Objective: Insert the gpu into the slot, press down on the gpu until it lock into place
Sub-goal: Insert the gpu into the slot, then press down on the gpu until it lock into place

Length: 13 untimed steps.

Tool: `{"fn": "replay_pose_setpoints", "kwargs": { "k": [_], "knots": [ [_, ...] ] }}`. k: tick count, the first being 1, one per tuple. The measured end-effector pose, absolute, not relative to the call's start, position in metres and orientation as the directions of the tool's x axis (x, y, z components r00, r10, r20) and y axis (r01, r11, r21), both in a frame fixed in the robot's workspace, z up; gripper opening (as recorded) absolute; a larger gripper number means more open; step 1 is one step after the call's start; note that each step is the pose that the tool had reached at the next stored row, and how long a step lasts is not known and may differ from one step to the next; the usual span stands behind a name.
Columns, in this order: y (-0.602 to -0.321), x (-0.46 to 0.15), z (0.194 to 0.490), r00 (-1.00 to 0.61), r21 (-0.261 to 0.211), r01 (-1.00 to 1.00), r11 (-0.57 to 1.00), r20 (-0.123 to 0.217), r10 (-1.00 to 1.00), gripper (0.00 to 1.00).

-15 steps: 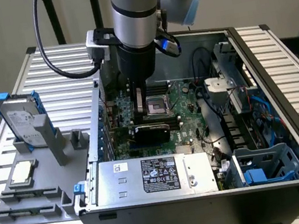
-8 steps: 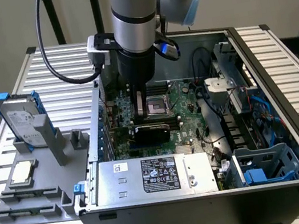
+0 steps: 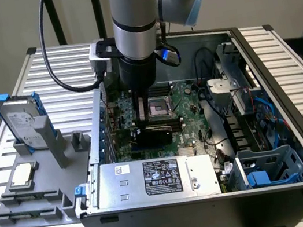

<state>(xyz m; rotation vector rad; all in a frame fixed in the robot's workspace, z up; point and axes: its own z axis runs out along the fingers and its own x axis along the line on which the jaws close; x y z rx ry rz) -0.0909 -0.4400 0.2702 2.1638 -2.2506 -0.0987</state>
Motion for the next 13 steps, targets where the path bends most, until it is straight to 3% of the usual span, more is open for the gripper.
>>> {"fn": "replay_pose_setpoints", "kwargs": {
  "k": [7,13],
  "knots": [
    [-0.439,-0.091,0.267,-0.04,0.055,-0.998,0.038,-0.033,-0.999,0.11],
    [-0.439,-0.091,0.295,-0.04,0.057,-0.998,0.038,-0.032,-0.999,0.11]
  ]
}}
